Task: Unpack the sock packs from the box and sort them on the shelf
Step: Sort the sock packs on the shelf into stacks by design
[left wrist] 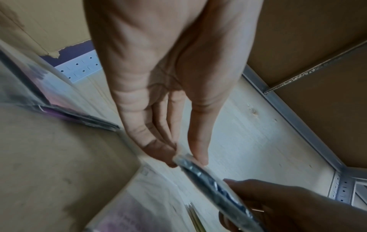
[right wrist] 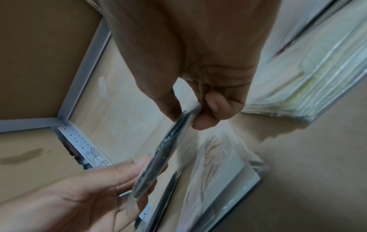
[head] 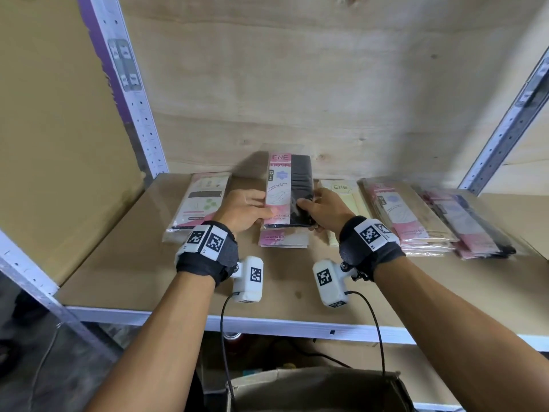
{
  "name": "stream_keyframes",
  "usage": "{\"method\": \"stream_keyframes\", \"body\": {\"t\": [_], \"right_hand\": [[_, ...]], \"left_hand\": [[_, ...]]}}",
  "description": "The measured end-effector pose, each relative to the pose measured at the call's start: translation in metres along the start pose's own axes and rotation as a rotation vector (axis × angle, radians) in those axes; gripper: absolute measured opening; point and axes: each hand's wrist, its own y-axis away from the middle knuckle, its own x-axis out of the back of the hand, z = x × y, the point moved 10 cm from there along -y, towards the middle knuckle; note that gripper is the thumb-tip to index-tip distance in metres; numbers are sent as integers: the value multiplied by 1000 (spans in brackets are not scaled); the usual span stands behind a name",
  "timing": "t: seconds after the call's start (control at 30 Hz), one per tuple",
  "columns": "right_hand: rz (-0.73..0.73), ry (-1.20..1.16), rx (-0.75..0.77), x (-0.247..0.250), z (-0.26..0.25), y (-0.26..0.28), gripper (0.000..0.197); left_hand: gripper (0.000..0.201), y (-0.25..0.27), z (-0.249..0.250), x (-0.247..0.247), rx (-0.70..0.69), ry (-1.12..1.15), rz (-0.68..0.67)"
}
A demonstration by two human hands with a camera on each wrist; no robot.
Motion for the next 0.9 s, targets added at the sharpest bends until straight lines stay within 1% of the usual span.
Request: {"method": "stream_keyframes", "body": {"t": [0.07, 0.1, 0.13, 0.2, 0.23, 0.27, 0.3, 0.4, 0.47, 0.5, 0.6, 0.63, 0.73, 0.8, 0.83, 0.87, 0.9], "right_hand": [[-2, -41, 11, 6, 0, 6, 14], [-9, -61, 24, 8, -1, 9, 11], [-8, -85, 30, 12, 1, 13, 16], [-3, -132, 5, 20, 8, 20, 15], [13, -138, -10, 28, 13, 24, 20], [28, -132, -19, 36, 18, 28, 29], [55, -125, -21, 46, 23, 31, 35], [162, -90, -6, 80, 34, 42, 41], [232, -66, -21, 106, 45, 48, 47], [255, -45, -34, 118, 51, 49, 47], [317, -9, -51, 158, 66, 58, 40], [347, 6, -55, 174, 72, 61, 40], [446, 61, -88, 218, 90, 73, 40], [519, 53, -106, 245, 105, 82, 31], [537, 60, -117, 256, 113, 84, 26], [542, 75, -136, 266, 121, 86, 25], [542, 95, -158, 277, 130, 88, 24]], "left_hand": [[51, 3, 2, -4, 1, -1, -6], [51, 5, 3, -6, -2, -7, -9], [50, 6, 5, -10, -7, -13, -10], [47, 8, 8, -16, -33, -20, 2], [46, 8, 12, -22, -48, -10, 4], [46, 9, 14, -29, -53, 13, -2], [47, 8, 16, -39, -47, 35, -20], [54, 8, 27, -69, -15, 64, -79], [59, 5, 39, -93, -16, 71, -113], [59, 3, 45, -103, -24, 72, -119], [50, -3, 68, -139, -61, 66, -130], [46, -5, 76, -154, -68, 60, -137], [44, -13, 101, -197, -75, -1, -148], [27, -20, 115, -227, -77, -53, -164], [22, -22, 120, -241, -75, -85, -169], [27, -26, 126, -255, -69, -111, -171], [26, -28, 131, -271, -65, -132, -175]]}}
